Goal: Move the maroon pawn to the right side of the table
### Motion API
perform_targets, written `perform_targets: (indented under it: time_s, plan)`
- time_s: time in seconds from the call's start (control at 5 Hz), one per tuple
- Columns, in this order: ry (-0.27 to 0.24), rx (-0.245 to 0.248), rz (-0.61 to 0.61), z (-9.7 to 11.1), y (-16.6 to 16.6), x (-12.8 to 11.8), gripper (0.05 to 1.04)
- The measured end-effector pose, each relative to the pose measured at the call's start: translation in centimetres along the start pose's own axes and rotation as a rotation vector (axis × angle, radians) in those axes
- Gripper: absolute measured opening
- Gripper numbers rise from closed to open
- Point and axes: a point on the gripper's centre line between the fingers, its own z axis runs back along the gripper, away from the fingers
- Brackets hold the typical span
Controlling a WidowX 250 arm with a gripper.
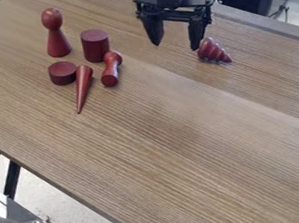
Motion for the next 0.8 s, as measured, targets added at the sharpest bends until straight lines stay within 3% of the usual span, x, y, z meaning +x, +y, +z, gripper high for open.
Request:
perform_targets:
  time_s: [0.4, 0.6, 0.8]
  plan:
    - [0.056, -0.026, 0.055, -2.5, 0.5, -2.2, 0.992]
    - [0.005, -0.006, 0.093, -1.4, 1.4, -2.4, 0.992]
    - [0.009, 0.001, 0.097, -1.3, 1.5, -2.5, 0.992]
